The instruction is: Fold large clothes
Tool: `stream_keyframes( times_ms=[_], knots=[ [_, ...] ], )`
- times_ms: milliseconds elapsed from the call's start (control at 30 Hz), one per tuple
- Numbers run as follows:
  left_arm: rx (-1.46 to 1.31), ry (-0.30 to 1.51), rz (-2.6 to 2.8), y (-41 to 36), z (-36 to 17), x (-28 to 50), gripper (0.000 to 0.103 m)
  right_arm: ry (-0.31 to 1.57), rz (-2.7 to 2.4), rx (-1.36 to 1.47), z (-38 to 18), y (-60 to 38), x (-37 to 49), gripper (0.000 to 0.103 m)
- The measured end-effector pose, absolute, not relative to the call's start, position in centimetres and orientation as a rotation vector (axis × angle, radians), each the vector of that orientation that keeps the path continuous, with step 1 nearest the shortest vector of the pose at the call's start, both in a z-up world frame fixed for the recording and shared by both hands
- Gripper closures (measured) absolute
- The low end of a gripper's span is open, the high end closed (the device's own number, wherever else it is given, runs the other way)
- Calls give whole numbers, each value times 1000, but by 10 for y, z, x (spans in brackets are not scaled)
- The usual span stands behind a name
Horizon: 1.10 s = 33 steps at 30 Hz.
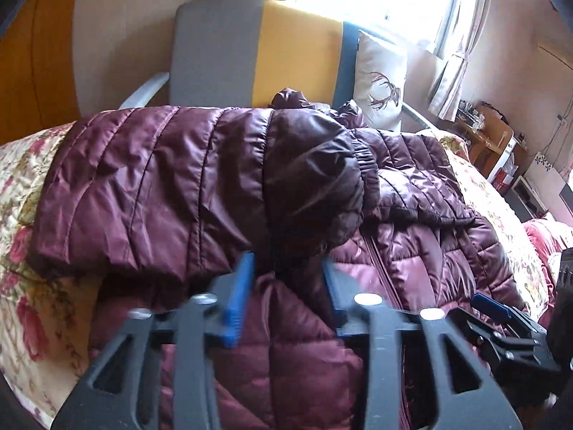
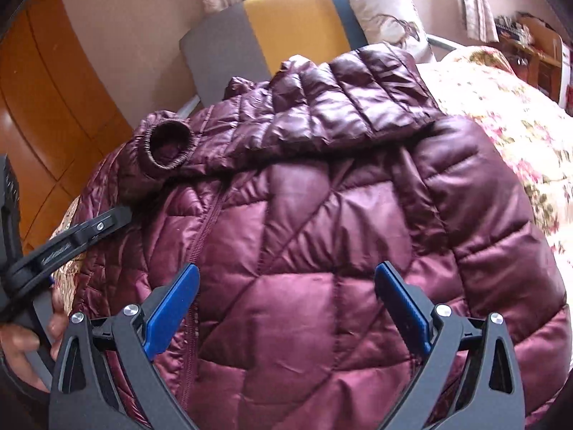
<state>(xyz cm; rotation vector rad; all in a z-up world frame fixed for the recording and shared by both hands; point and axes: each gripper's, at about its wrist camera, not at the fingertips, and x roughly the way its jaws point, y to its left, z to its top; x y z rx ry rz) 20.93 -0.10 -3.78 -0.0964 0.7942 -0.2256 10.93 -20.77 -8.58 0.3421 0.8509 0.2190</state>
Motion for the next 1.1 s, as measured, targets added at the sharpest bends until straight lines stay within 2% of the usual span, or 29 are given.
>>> stream_keyframes(
  times_ms=[33,233,533,633,767,900,1100],
  knots=[
    [-109,773,-226,1,-36,205,25,859,213,351,-90,-209,109,5],
    [-85,702,-138,14,-16,182,25,866,197,324,-100,-206,108,4],
    [-110,714,-27,41,-13,154,25,888,177,279,-104,-199,110,4],
    [-127,714,-12,50,-17,148,25,909,183,325,-96,-200,114,4],
    [-147,722,1,58,-23,145,25,899,286,415,-75,-193,126,12],
    [-163,735,17,69,-30,144,25,893,428,492,-56,-168,147,12],
    [-189,760,50,87,-40,143,25,899,481,411,-46,-117,171,12]
  ],
)
